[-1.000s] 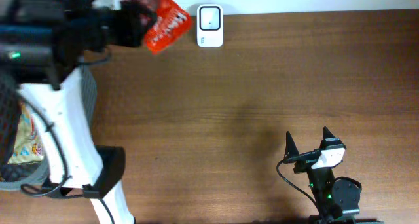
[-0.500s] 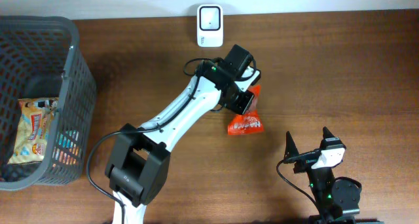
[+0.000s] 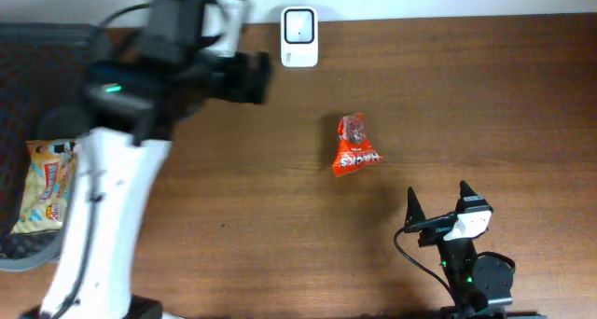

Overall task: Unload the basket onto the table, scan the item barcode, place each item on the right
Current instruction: 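Lift the red bag out and drop it on the table center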

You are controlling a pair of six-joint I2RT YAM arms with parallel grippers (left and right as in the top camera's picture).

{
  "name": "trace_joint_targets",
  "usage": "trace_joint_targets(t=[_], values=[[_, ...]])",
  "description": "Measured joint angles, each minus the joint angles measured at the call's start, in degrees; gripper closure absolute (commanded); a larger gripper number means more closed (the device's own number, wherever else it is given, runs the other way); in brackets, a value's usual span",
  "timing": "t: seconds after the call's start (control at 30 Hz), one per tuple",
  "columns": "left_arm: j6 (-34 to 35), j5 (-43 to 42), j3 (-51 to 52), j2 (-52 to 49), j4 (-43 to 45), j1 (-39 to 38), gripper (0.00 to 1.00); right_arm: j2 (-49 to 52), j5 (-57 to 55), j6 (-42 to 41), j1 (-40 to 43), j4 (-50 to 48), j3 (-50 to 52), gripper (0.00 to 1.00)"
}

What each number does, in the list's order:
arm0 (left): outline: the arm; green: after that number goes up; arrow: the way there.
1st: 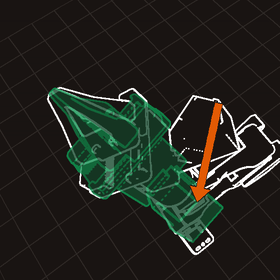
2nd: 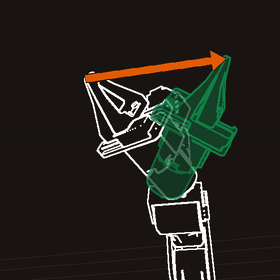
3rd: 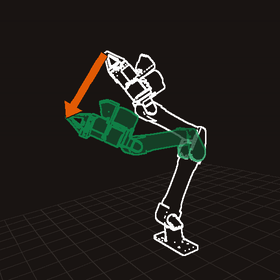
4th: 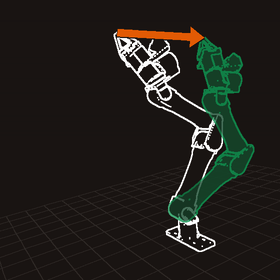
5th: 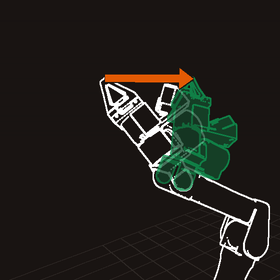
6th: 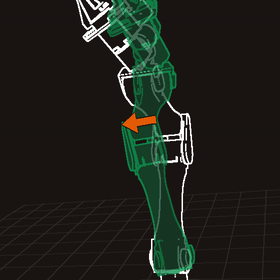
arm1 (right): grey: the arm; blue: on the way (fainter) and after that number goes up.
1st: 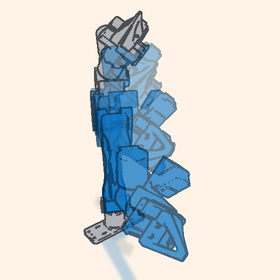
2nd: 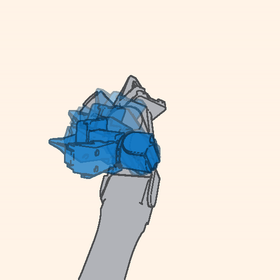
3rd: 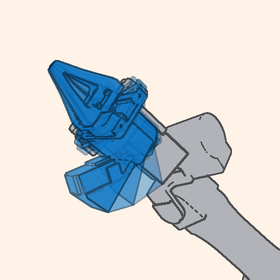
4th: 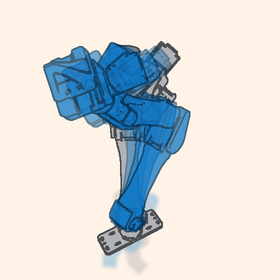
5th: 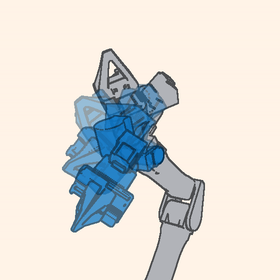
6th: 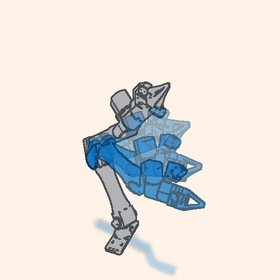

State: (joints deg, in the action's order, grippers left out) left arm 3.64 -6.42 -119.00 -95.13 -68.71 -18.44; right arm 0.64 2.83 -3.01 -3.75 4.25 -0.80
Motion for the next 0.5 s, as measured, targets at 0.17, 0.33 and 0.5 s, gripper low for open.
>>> trace_joint_targets(t=[0.17, 0.33, 0.5], values=[[5.05, 2.23, 0.0, 6.93, -7.76, 29.14, 0.01, -0.02, 0.0, 0.0, 0.0, -0.02, 0.0, 0.02], [11.54, 5.27, 1.62, 7.06, -8.07, 46.75, 0.01, -0.02, 0.02, -0.02, 0.0, 0.0, 0.0, 0.02], [13.16, 7.15, 13.27, 6.6, -3.96, 48.74, 0.0, -0.02, 0.0, 0.0, 0.0, 0.0, 0.0, 0.02]])
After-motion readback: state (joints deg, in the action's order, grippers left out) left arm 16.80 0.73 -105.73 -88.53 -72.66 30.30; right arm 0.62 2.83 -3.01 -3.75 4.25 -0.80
